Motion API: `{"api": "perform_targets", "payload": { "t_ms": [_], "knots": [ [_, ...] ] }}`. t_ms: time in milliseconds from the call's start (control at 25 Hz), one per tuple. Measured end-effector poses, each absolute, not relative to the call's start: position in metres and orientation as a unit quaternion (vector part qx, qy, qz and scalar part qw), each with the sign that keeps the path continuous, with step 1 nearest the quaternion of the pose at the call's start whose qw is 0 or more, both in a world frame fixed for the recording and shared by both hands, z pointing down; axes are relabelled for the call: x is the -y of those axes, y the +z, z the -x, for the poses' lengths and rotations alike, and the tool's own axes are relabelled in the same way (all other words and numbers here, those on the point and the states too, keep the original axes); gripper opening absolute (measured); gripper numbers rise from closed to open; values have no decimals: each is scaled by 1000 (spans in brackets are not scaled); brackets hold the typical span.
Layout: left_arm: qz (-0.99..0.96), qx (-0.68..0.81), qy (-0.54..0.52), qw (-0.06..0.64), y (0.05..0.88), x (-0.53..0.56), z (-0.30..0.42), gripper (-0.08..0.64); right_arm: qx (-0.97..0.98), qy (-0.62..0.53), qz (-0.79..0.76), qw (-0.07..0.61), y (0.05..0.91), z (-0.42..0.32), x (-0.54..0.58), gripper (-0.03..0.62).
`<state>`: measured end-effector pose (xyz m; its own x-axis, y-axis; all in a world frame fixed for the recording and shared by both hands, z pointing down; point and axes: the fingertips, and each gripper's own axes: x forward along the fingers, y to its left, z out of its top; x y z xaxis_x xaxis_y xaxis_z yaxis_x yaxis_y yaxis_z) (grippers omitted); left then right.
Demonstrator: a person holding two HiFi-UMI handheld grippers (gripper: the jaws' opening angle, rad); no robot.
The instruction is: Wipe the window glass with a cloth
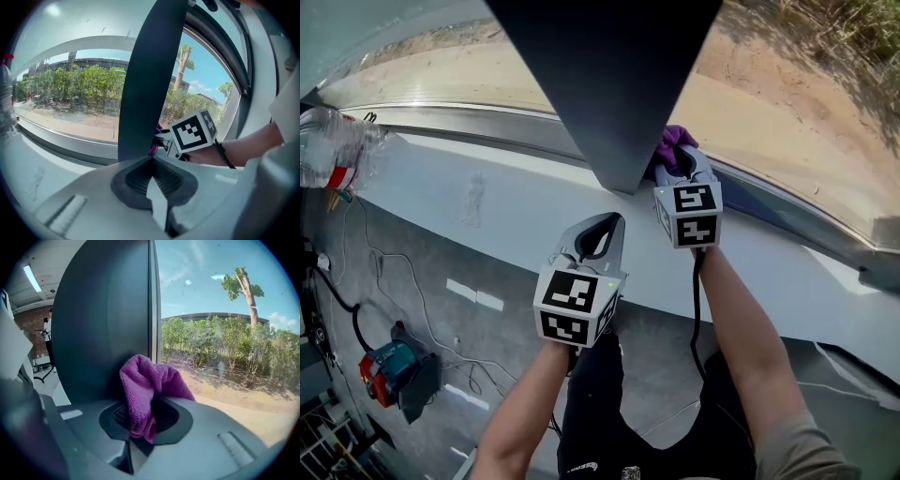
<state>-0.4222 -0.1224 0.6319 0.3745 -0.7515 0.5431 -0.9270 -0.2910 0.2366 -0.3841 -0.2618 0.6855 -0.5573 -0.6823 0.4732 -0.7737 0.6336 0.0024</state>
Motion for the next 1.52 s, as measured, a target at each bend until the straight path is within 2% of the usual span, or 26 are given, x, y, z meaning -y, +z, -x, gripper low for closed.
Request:
{"api": "perform_targets", "payload": {
  "t_ms": [240,680,1200,1520],
  "knots": [
    [-788,527,179,263,645,121,417,0,872,122,-406,246,719,383,261,86],
    [-797,515,181,260,643,126,392,0,876,124,-392,253,720,365,258,86],
    [-823,470,197,251,637,130,310,0,849,144,-443,251,716,261,250,86],
    [-842,437,202,246,634,129,240,0,825,150,-485,250,714,171,245,86]
  ]
}}
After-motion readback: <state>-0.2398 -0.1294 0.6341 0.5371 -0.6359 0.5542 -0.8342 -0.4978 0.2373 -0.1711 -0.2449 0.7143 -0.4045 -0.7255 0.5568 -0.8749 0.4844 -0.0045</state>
